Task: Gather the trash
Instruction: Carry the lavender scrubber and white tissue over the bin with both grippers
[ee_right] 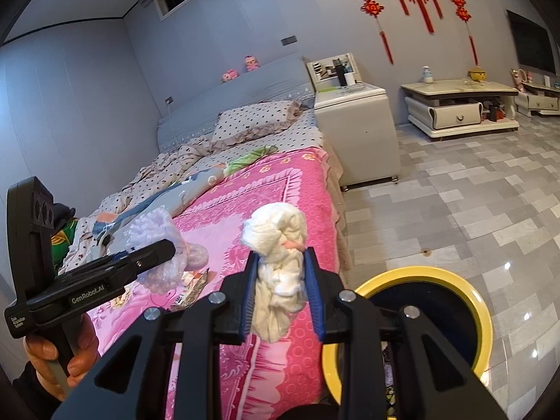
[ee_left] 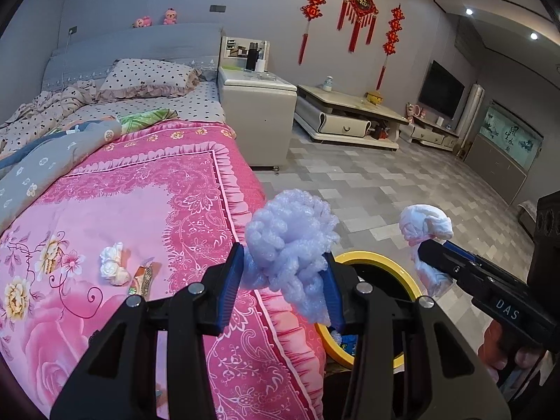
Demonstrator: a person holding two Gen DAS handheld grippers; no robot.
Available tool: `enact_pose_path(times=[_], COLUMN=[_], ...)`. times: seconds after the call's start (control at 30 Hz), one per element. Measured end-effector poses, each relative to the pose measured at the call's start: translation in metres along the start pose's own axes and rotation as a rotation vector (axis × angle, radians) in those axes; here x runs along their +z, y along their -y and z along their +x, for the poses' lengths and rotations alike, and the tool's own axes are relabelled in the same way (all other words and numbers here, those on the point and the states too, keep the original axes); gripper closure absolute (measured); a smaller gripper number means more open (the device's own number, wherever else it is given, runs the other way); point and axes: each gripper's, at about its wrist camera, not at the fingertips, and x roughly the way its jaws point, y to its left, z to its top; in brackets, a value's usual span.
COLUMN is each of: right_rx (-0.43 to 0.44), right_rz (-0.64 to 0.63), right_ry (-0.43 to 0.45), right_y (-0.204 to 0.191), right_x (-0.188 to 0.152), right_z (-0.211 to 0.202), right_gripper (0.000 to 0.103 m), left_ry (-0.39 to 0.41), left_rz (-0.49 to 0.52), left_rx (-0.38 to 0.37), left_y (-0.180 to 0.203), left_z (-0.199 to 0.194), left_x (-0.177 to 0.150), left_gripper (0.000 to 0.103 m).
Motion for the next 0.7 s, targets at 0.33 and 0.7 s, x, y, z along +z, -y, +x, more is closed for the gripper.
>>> enact_pose_path(times=[0.33,0.7], right_rx=[-0.067,-0.12], right_rz=[0.067,0.129], right_ry=[0.014,-0.002], right_y=[0.044,0.077], right_x=[0.0,-0.006], right_z=[-0.006,0.0], right_gripper=[0.078,0.078], left_ry=[-0.04,-0.105], left_rz=[0.025,0.035], left_rx=[-0.044,-0.072], left_y=[0.027,0.045], left_z=[0.025,0.066], left_x=[-0.003,-0.011], left_gripper=[0.063,0.062])
